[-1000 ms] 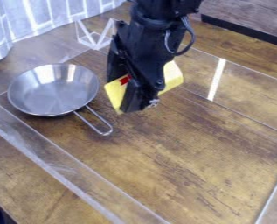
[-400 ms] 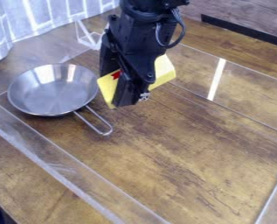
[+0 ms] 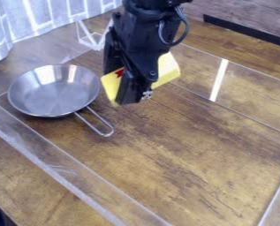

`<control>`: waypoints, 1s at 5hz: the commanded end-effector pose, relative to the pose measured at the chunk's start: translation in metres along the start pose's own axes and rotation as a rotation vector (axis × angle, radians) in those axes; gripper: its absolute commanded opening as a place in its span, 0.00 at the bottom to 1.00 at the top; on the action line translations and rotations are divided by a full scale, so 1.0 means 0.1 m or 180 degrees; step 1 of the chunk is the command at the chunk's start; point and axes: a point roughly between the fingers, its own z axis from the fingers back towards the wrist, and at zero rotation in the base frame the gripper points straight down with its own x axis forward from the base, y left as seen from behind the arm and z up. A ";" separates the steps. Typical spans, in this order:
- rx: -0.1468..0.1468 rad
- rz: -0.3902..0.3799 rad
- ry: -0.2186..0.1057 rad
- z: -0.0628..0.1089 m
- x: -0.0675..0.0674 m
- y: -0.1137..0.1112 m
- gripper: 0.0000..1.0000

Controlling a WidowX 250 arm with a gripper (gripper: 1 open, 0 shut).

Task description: Put the yellow object in the silver pan

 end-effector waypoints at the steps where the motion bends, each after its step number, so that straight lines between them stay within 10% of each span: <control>1: 0.0119 0.0141 -0.0265 0.23 0.03 0.16 0.00; 5: 0.0173 0.0222 -0.0392 0.37 0.02 0.14 0.00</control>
